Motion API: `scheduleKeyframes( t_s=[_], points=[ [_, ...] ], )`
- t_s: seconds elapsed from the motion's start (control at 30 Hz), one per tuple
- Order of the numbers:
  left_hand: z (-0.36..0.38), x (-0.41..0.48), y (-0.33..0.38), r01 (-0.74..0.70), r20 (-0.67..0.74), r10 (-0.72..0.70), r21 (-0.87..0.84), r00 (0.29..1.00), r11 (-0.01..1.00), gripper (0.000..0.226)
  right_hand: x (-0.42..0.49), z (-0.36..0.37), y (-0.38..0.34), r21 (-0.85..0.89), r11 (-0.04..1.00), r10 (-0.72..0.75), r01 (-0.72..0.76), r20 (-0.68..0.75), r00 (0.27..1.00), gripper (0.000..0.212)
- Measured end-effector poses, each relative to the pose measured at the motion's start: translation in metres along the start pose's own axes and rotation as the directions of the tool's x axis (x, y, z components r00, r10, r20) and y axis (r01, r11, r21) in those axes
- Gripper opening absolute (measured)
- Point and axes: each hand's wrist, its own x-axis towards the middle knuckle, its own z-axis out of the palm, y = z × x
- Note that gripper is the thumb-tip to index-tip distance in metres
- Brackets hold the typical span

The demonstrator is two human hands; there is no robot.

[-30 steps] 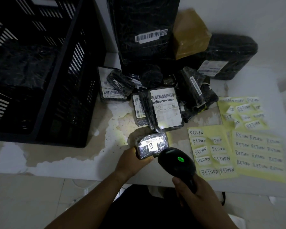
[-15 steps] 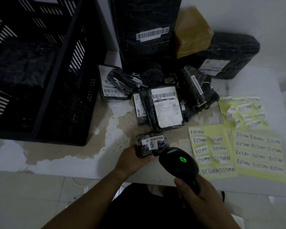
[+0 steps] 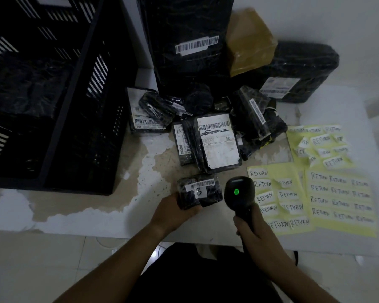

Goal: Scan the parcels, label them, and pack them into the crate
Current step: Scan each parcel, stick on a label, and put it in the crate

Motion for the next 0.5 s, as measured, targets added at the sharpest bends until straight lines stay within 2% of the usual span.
scheduleKeyframes(
  t_s=[0.13,0.3,0.5],
  points=[
    [-0.009,-0.002,-0.002,-0.034,0.077,0.035,-0.014,0.996,0.999,0.062,0.034,0.001,0.028,-0.109,0.994,-0.023,0.018,-0.044,0.999,0.024],
    [-0.021,-0.01,-0.006,0.011,0.155,0.002,-0.08,0.988,0.997,0.061,0.067,0.01,0.055,-0.21,0.977,0.009,-0.023,-0.067,0.998,0.04],
    [-0.04,-0.024,-0.02,0.101,0.133,-0.069,-0.25,0.989,0.963,0.098,0.085,0.032,0.062,-0.262,0.965,-0.036,0.017,-0.07,0.997,0.055]
  ],
)
